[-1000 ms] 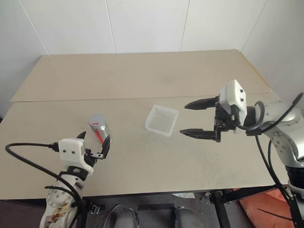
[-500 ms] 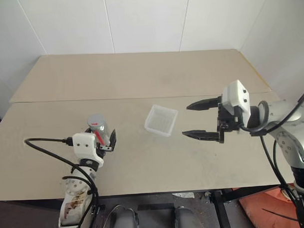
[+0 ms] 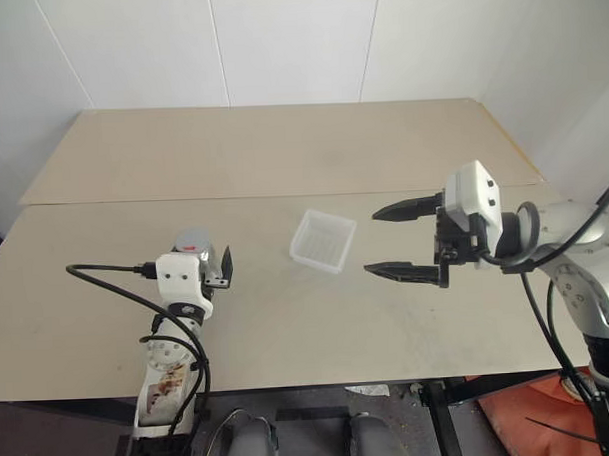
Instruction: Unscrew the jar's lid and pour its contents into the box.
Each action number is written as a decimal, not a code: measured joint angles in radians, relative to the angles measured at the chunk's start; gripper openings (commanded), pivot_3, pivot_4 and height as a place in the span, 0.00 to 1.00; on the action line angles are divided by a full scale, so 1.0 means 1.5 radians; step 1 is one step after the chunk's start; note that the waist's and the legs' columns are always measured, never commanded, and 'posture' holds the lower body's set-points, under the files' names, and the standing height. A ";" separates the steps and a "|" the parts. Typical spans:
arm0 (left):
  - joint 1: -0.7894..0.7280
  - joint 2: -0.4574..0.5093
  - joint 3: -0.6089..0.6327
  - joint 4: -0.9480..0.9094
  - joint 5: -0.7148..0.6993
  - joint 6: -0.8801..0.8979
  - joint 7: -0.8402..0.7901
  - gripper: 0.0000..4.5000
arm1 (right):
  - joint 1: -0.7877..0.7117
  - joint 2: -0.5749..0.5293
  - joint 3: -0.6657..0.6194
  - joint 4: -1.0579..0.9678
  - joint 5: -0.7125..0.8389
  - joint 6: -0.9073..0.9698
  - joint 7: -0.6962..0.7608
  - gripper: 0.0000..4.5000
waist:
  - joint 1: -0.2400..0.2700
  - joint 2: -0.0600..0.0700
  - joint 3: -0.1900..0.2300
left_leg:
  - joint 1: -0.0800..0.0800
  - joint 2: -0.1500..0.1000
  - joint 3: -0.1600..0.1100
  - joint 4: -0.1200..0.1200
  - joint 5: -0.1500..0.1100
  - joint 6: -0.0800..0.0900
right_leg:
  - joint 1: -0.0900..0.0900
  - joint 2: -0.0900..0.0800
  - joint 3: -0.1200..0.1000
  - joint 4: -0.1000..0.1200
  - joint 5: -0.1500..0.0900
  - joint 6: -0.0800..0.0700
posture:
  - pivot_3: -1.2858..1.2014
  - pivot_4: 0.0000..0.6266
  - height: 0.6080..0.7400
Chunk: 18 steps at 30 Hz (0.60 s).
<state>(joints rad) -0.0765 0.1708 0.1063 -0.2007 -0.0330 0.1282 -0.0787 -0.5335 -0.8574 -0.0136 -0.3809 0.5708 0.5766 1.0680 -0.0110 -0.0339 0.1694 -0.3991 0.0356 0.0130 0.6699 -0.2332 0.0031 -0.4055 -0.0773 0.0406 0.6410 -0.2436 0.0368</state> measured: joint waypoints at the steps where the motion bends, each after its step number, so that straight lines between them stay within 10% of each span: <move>1: 0.000 0.000 -0.001 0.001 0.001 0.000 0.000 0.91 | 0.000 0.000 0.000 0.000 0.000 0.000 0.000 1.00 | 0.000 0.000 0.000 | 0.000 0.000 0.000 0.000 0.000 0.000 | 0.000 0.000 0.000 0.000 0.000 0.000 | 0.52 0.24 1.00; 8: -0.017 -0.002 -0.004 0.012 0.003 0.000 0.005 0.44 | 0.015 0.000 -0.001 -0.009 0.000 0.000 -0.003 1.00 | 0.000 0.000 0.000 | 0.000 0.000 0.000 0.000 0.000 0.000 | 0.000 0.000 0.000 0.000 0.000 0.000 | 0.52 0.24 1.00; 18: -0.077 0.089 0.026 -0.047 -0.146 0.092 -0.140 0.43 | 0.006 0.058 -0.003 -0.023 0.015 0.010 -0.060 1.00 | -0.001 0.000 0.000 | -0.001 0.000 0.000 0.000 0.000 0.000 | -0.001 0.000 0.000 0.000 0.000 0.000 | 0.52 0.24 1.00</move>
<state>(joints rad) -0.1925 0.3039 0.1448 -0.2709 -0.2515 0.2666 -0.2893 -0.5239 -0.7706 -0.0177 -0.4150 0.5930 0.5923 0.9782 -0.0127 -0.0341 0.1696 -0.4001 0.0359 0.0123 0.6699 -0.2331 0.0031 -0.4065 -0.0770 0.0399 0.6416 -0.2435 0.0370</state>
